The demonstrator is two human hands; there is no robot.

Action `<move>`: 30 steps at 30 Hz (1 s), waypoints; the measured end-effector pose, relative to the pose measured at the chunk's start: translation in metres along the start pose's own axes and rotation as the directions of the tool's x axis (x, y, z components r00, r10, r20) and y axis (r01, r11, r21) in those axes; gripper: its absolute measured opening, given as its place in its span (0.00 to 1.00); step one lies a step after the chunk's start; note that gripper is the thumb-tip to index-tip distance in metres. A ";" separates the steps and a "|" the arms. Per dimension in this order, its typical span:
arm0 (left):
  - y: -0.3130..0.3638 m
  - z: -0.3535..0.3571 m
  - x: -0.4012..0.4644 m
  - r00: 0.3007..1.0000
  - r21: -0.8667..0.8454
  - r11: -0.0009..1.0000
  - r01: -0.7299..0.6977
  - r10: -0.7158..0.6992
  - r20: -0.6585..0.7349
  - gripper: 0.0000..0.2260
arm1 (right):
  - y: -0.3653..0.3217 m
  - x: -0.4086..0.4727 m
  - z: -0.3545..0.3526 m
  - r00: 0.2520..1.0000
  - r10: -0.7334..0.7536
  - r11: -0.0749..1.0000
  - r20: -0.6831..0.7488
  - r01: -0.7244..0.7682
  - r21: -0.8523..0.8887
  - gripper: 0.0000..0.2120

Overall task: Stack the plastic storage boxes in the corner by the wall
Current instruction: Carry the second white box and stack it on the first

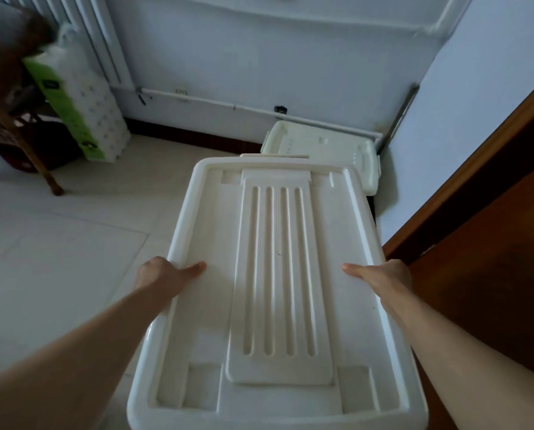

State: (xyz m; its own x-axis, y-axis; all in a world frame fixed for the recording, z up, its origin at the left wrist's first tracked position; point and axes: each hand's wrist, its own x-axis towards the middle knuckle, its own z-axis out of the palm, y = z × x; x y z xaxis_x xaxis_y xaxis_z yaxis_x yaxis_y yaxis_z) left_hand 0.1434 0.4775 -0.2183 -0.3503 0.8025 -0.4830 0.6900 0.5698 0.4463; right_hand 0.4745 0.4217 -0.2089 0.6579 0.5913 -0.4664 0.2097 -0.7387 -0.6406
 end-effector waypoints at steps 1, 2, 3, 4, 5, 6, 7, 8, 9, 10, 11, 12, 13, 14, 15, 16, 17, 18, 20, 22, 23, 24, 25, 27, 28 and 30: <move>0.017 -0.004 0.005 1.000 0.006 1.000 -0.024 0.024 0.008 0.33 | -0.010 0.007 -0.005 1.000 0.010 1.000 -0.012 -0.010 0.001 0.44; 0.034 -0.007 0.012 0.999 0.004 0.999 -0.042 0.042 0.013 0.33 | -0.021 0.014 -0.010 0.999 0.021 1.000 -0.028 -0.021 0.010 0.43; 0.053 -0.010 0.019 0.998 0.009 0.998 -0.058 0.058 0.017 0.33 | -0.032 0.022 -0.016 0.999 0.032 0.999 -0.043 -0.031 0.023 0.43; 0.073 -0.014 0.026 0.997 0.021 0.997 -0.071 0.070 0.017 0.33 | -0.044 0.030 -0.022 0.997 0.043 0.998 -0.057 -0.041 0.038 0.42; 0.088 -0.017 0.029 0.997 0.036 0.996 -0.083 0.082 0.015 0.33 | -0.053 0.036 -0.027 0.997 0.047 0.998 -0.067 -0.043 0.049 0.42; 0.108 -0.020 0.036 0.995 0.057 0.993 -0.099 0.098 0.017 0.34 | -0.065 0.046 -0.034 0.995 0.055 0.997 -0.082 -0.050 0.061 0.41; 0.127 -0.023 0.043 0.994 0.070 0.991 -0.112 0.111 0.025 0.35 | -0.077 0.055 -0.040 0.993 0.062 0.995 -0.098 -0.055 0.077 0.40; 0.144 -0.025 0.048 0.992 0.073 0.990 -0.123 0.120 0.034 0.35 | -0.088 0.063 -0.045 0.992 0.069 0.995 -0.109 -0.060 0.085 0.40; 0.164 -0.027 0.056 0.990 0.068 0.988 -0.138 0.135 0.041 0.34 | -0.099 0.074 -0.051 0.990 0.078 0.993 -0.119 -0.068 0.092 0.40; 0.182 -0.027 0.064 0.988 0.063 0.987 -0.151 0.148 0.045 0.34 | -0.108 0.086 -0.055 0.988 0.087 0.993 -0.130 -0.075 0.096 0.40; 0.200 -0.027 0.072 0.986 0.070 0.984 -0.164 0.161 0.051 0.34 | -0.118 0.098 -0.059 0.985 0.089 0.992 -0.146 -0.075 0.100 0.40; 0.214 -0.027 0.078 0.983 0.077 0.981 -0.177 0.173 0.057 0.34 | -0.128 0.106 -0.062 0.983 0.088 0.993 -0.160 -0.074 0.094 0.40; 0.231 -0.025 0.087 0.982 0.074 0.980 -0.185 0.181 0.060 0.34 | -0.139 0.118 -0.065 0.982 0.093 0.993 -0.166 -0.079 0.091 0.40; 0.250 -0.023 0.098 0.981 0.076 0.979 -0.190 0.187 0.053 0.34 | -0.150 0.132 -0.068 0.981 0.099 0.992 -0.166 -0.085 0.088 0.40; 0.271 -0.023 0.109 0.978 0.102 0.974 -0.204 0.200 0.053 0.34 | -0.163 0.146 -0.071 0.980 0.111 0.991 -0.163 -0.097 0.093 0.39; 0.286 -0.023 0.117 0.975 0.129 0.967 -0.219 0.213 0.057 0.34 | -0.173 0.155 -0.072 0.980 0.115 0.990 -0.163 -0.098 0.105 0.38; 0.303 -0.024 0.128 0.973 0.146 0.962 -0.229 0.222 0.058 0.35 | -0.185 0.167 -0.073 0.979 0.117 0.987 -0.167 -0.096 0.125 0.38; 0.319 -0.024 0.140 0.974 0.151 0.962 -0.227 0.220 0.060 0.36 | -0.196 0.180 -0.074 0.977 0.125 0.984 -0.171 -0.100 0.144 0.37; 0.350 -0.028 0.161 0.968 0.177 0.952 -0.251 0.243 0.063 0.37 | -0.220 0.198 -0.077 0.974 0.136 0.983 -0.181 -0.110 0.147 0.36; 0.378 -0.033 0.187 0.961 0.196 0.941 -0.275 0.266 0.070 0.37 | -0.242 0.217 -0.076 0.971 0.147 0.980 -0.187 -0.118 0.159 0.36; 0.393 -0.036 0.199 0.957 0.205 0.935 -0.290 0.280 0.077 0.36 | -0.254 0.225 -0.075 0.968 0.153 0.978 -0.198 -0.120 0.170 0.36; 0.407 -0.039 0.212 0.952 0.214 0.928 -0.306 0.294 0.089 0.36 | -0.266 0.233 -0.073 0.965 0.161 0.977 -0.209 -0.125 0.175 0.37; 0.423 -0.042 0.228 0.944 0.220 0.918 -0.329 0.313 0.104 0.35 | -0.277 0.243 -0.070 0.959 0.176 0.974 -0.220 -0.136 0.183 0.37; 0.452 -0.045 0.258 0.921 0.245 0.889 -0.387 0.361 0.144 0.34 | -0.299 0.258 -0.062 0.952 0.195 0.970 -0.235 -0.151 0.191 0.39; 0.466 -0.048 0.273 0.908 0.242 0.876 -0.417 0.388 0.157 0.33 | -0.310 0.264 -0.057 0.948 0.210 0.966 -0.241 -0.164 0.199 0.40; 0.498 -0.054 0.307 0.887 0.212 0.864 -0.457 0.426 0.176 0.31 | -0.332 0.277 -0.046 0.925 0.259 0.952 -0.277 -0.197 0.233 0.42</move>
State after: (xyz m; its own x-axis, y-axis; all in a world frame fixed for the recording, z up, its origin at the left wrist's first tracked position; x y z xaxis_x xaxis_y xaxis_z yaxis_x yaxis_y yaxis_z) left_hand 0.3453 1.0171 -0.1031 0.0949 0.9237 -0.3712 0.8902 0.0881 0.4469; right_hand 0.6203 0.8163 -0.0975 0.8636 0.2659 -0.4283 -0.0982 -0.7446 -0.6603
